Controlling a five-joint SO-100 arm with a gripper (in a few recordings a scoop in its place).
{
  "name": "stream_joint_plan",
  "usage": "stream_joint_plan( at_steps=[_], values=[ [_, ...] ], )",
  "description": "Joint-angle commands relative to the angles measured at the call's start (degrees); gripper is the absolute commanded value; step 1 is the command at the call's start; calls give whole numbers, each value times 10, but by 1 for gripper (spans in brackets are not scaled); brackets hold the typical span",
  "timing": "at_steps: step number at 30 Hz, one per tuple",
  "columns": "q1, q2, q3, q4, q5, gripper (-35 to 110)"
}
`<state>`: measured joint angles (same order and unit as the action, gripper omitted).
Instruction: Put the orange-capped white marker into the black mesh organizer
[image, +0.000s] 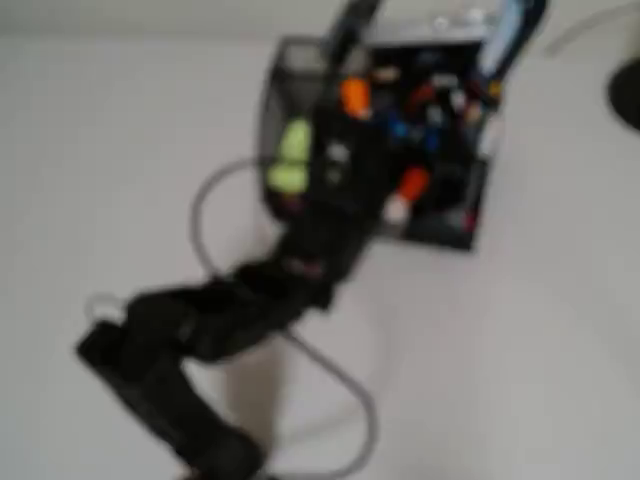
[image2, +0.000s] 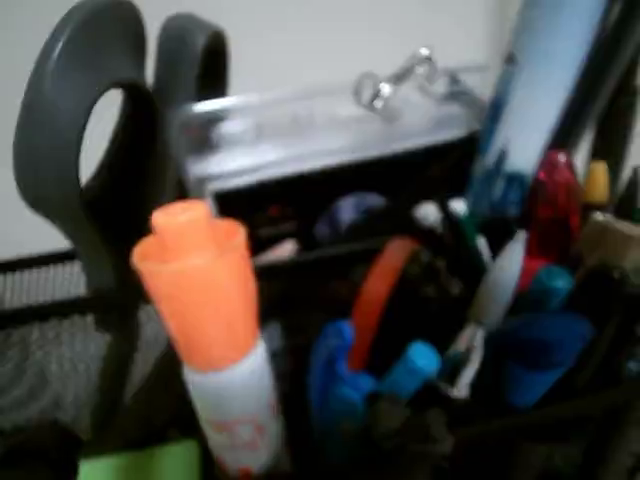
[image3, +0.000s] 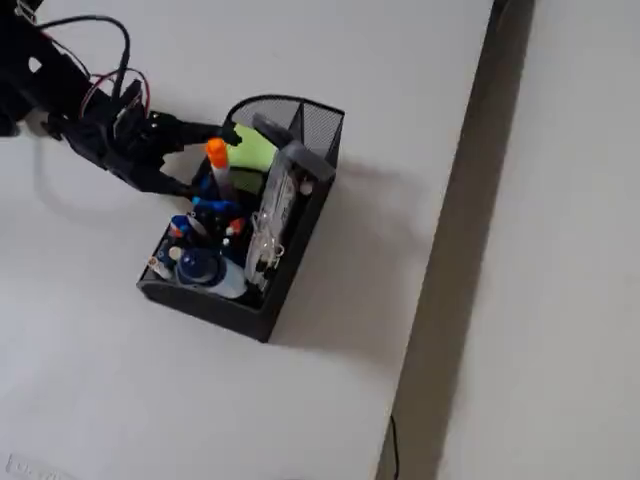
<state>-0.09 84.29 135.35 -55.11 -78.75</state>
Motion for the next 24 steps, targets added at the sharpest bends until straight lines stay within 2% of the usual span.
stream_joint_plan(
  at_steps=[1,8,15,19,24],
  values=[
    [15,143,-18,101,18,39],
    [13,354,-139,420,97,38],
    [39,475,-269,759,309,35],
    [67,534,-284,944,480,25],
    [75,629,-212,1124,636,2]
  ],
)
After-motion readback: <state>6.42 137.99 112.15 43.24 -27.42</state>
